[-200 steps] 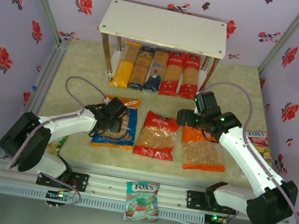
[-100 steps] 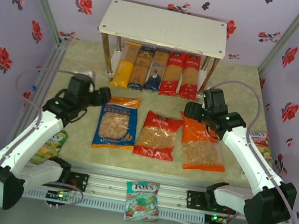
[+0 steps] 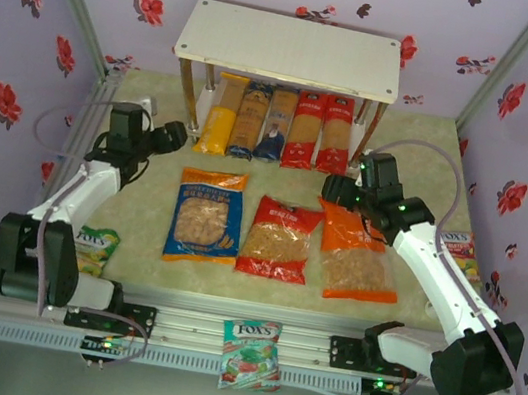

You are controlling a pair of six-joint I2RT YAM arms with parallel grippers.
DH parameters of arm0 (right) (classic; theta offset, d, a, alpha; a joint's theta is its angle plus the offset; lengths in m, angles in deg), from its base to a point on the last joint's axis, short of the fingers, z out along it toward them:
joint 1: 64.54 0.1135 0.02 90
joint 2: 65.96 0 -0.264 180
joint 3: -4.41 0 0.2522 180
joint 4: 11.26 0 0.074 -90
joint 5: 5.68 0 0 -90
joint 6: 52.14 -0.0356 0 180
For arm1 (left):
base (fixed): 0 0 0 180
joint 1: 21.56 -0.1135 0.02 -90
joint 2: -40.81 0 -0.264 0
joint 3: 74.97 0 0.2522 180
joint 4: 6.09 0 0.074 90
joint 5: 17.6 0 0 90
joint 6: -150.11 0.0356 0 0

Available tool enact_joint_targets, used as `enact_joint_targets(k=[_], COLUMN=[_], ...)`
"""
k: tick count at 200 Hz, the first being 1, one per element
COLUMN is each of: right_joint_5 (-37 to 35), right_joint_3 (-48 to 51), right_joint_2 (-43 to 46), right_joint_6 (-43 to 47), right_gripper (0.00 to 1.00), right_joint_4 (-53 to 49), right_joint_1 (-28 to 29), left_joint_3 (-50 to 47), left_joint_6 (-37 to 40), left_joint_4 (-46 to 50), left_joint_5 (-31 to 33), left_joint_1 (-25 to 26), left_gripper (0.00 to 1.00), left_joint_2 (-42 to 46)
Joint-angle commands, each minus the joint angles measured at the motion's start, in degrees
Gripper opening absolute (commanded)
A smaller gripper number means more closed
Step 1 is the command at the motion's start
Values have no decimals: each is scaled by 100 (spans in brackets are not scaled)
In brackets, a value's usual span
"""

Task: Place and organize the pasta boxes and bags onto the shelf

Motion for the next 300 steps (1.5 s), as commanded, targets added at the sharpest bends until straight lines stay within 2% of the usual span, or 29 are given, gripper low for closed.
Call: enact_joint_targets(k=[1,103,110,131,170,206,216,300], right_joint_5=[59,-38,-31,-12,15,57,59,94], right_joint_3=[-193,-147,-128,-121,-140,-172,-173,-71], right_joint_2=[-11,-47,-65,-118,-214,-294,-295,-199], right_joint_6=[-70,32,30,14,31,31,39,54], right_gripper=[83,83,83,83,83,83,83,82], right_joint_4=[157,134,131,148,144,140,131,146], right_joint_1=[-34,-138,-153,-181,-218,-223,-235,-288], left_joint_3=[201,1400,1452,1603,1562,1573,1571,1225], left_joint_6=[508,1280,1279,1262,1156,1129,1115,1095], left_joint_4=[-1035,-1536,-1563,-1642,-2058,-2223,-2276,-2366], left_joint_5=[-398,-700,-771,-972,-1143,-1316,-1365,-1441], left_joint_1=[-37,-148,-150,-150,-152,-152,-152,22], left_gripper=[76,74,71,53,46,15,0,0], left_joint_2=[-312,-1845,-1934,-2154,-2356,-2424,-2443,-2119])
